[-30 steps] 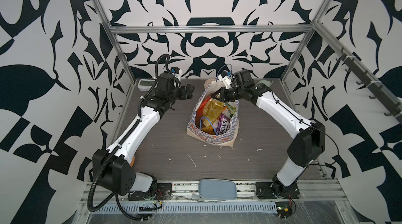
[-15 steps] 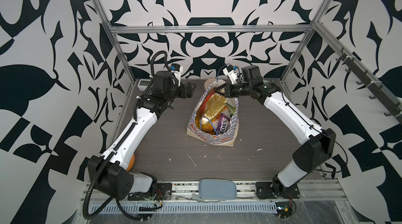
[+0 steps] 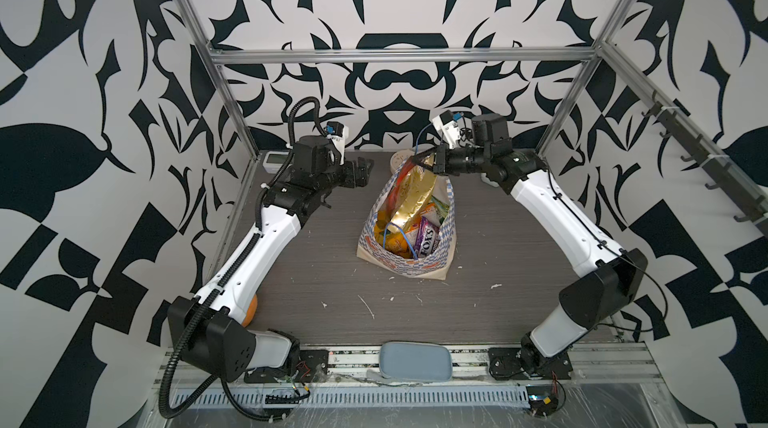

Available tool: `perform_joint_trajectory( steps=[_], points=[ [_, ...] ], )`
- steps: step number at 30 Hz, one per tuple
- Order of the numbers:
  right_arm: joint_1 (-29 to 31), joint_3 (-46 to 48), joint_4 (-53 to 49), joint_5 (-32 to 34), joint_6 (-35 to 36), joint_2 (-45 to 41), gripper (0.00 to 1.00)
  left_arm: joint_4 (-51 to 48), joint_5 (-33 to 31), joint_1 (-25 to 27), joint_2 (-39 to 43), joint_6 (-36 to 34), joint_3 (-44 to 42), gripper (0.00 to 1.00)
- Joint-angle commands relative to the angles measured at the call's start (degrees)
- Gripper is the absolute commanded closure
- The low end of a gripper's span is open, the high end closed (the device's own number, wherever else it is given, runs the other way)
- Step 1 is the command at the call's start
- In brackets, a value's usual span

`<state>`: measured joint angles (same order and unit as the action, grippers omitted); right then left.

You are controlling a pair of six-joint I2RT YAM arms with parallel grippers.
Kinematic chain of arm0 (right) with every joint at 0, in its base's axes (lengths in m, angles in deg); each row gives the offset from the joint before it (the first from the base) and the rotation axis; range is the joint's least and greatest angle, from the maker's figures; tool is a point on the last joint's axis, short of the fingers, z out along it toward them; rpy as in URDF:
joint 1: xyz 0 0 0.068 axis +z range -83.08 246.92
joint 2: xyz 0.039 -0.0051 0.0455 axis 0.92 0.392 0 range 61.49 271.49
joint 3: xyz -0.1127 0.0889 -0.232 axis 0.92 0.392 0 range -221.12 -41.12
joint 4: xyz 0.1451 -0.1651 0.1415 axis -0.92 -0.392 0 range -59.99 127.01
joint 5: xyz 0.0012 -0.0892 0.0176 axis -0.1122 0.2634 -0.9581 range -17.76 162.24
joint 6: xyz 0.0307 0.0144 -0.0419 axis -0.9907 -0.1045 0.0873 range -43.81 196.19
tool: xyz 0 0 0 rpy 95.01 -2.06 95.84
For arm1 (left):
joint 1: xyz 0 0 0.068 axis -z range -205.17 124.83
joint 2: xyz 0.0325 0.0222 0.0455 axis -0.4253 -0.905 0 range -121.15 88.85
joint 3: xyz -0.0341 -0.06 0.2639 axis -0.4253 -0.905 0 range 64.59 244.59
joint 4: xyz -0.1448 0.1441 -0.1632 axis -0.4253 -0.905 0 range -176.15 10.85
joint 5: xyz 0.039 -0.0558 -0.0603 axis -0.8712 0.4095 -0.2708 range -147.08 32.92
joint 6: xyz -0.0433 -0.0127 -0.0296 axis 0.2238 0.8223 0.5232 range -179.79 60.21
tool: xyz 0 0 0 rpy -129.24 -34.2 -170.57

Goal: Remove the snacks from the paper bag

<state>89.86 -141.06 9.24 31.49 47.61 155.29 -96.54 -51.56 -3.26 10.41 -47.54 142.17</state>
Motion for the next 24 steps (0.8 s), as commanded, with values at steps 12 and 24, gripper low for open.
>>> perform_joint_trajectory(
  steps=[12, 24],
  points=[
    [-1.6, -15.2, 5.0, -2.6, 0.7, -3.6, 1.00, 1.1, -2.6, -0.1, 1.8, 0.1, -1.9, 0.12],
    [-2.2, -14.5, 3.3, -0.9, 1.7, -4.1, 1.00, 2.4, -1.8, -0.2, 0.1, 0.8, -1.6, 0.11]
  ],
)
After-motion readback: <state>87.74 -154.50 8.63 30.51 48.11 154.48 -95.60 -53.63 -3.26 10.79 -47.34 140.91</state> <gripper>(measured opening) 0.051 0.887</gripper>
